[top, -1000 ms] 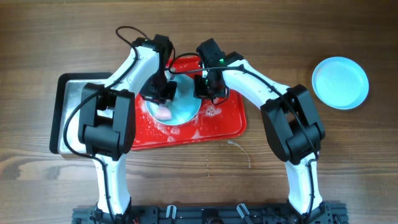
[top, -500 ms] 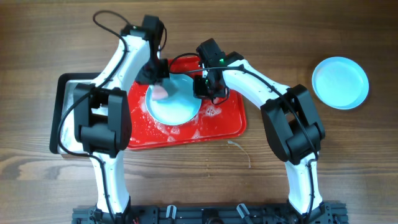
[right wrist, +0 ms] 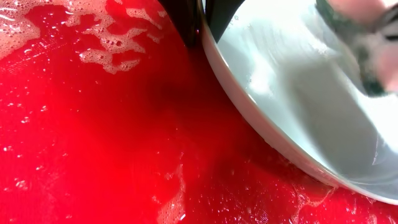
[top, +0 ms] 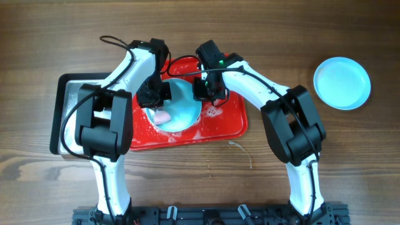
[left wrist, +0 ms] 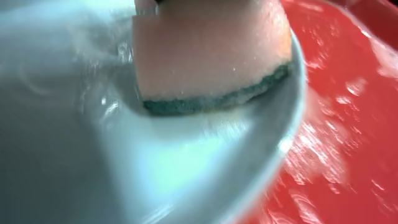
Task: Clean dirty plates on tray and stack at the side
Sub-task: 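Continue scrubbing the plate's near side with the left sponge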
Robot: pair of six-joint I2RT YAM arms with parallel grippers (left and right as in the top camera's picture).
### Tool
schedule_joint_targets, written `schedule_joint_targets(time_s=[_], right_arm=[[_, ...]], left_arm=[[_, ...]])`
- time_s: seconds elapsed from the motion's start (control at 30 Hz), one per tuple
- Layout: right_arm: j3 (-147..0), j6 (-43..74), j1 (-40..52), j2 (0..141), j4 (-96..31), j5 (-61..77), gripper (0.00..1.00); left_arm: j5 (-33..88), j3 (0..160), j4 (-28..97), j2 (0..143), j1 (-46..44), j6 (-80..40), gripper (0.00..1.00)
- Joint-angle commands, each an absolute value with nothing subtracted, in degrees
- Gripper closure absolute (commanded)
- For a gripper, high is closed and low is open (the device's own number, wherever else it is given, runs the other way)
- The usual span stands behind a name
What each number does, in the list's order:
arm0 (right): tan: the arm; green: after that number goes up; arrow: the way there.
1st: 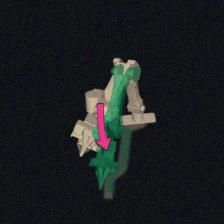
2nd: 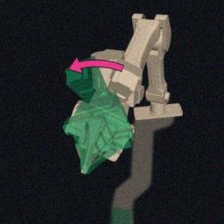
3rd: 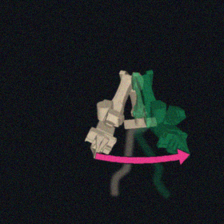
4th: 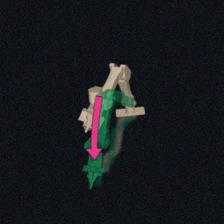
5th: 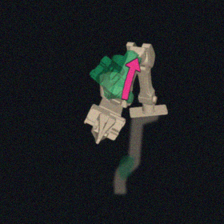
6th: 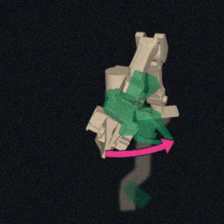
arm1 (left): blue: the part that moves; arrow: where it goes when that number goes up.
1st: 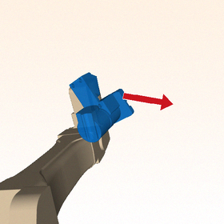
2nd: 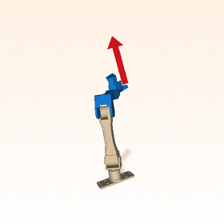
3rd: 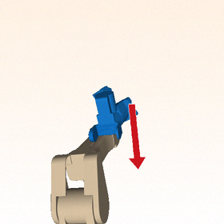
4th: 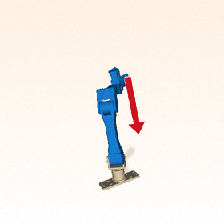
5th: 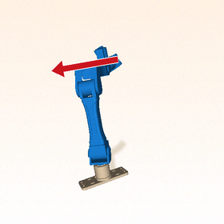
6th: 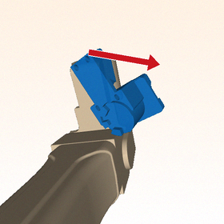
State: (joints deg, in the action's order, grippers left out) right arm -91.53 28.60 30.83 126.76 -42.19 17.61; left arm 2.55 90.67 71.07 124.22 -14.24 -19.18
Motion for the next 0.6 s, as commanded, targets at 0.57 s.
schedule_joint_targets(time_s=[0.57], right_arm=[[-89.5,30.0,30.7,129.9,-42.5,15.1,0.96]], left_arm=[[-1.5,84.3,44.4,126.7,-19.2,-32.1,0.96]])
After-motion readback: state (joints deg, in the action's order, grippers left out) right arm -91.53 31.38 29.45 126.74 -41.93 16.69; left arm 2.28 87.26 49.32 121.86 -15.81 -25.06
